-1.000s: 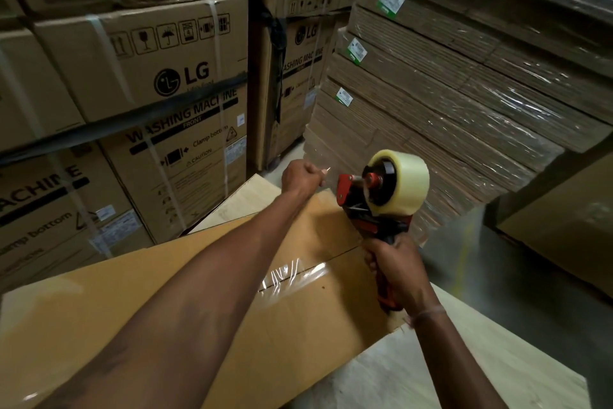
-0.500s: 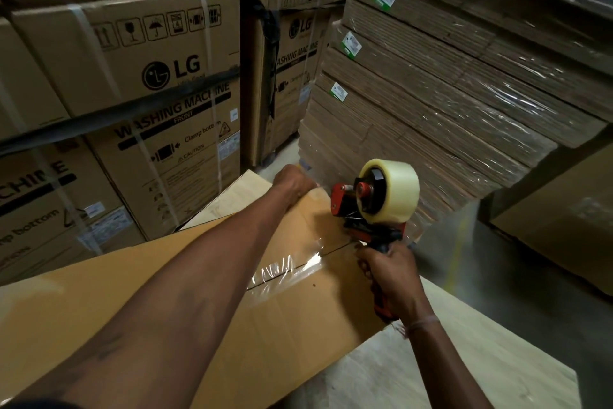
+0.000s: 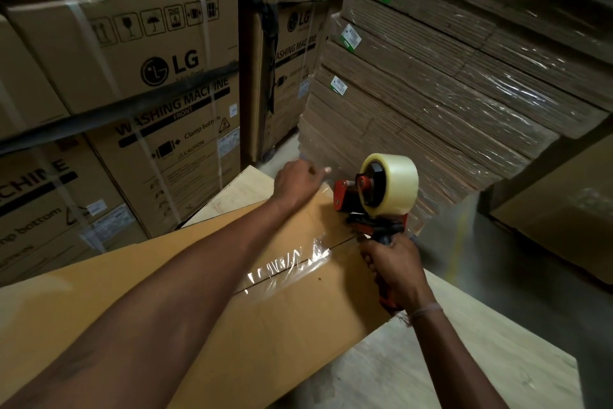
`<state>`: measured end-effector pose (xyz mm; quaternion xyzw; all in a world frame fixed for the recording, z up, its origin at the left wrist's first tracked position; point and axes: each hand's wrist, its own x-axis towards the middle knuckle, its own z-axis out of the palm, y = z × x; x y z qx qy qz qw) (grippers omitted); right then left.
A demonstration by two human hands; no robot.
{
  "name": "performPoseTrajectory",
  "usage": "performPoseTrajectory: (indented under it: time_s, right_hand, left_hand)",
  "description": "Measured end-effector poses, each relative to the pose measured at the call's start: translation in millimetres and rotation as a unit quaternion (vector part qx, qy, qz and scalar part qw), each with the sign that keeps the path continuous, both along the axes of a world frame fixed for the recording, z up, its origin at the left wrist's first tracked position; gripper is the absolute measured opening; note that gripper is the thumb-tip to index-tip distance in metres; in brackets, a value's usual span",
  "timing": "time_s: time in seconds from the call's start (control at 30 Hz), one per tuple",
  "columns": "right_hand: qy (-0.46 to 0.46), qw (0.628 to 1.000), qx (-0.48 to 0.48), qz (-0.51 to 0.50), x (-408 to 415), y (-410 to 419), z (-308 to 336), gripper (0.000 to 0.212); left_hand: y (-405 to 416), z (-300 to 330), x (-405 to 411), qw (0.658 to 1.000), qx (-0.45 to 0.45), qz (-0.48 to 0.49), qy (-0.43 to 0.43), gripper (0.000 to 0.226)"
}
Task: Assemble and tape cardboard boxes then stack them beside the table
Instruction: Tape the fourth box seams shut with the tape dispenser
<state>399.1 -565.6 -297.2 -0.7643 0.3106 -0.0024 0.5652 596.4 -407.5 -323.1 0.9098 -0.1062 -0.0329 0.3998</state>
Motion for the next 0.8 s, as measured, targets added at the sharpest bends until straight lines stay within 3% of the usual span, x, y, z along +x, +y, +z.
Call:
performPoseTrajectory:
  time_s: [0.1, 0.2, 0.37, 0.53, 0.8]
  right_hand:
    - [0.012, 1.0, -0.018, 0.011, -0.1, 2.7, 1.6, 0.022]
    - [0.024, 0.998, -0.061, 0.027, 3.7, 6.7, 3.7, 0.018]
    - [0.034, 0.991, -0.121, 0.042, 6.4, 13.6, 9.4, 0.047]
    - [0.031, 0.994, -0.09, 0.06, 4.4, 7.1, 16.1, 0.015]
    - [0.006, 0.998, -0.017, 0.068, -39.0, -17.5, 12.5, 0.012]
  left_hand:
    - [4.1, -2.4, -5.1, 0.998, 0.036, -0.037, -0.027, 0.057]
    - [2.5, -2.9, -5.1, 0.998, 0.045, -0.039, -0.029, 0.054]
    - [1.4, 3.9, -11.7, 0.998, 0.059, -0.036, -0.001, 0.049]
    - [3.9, -1.1, -26.2, 0.999, 0.026, -0.006, -0.031, 0.047]
    - [-0.1, 2.1, -33.2, 1.0, 0.013, 0.01, -0.022, 0.036]
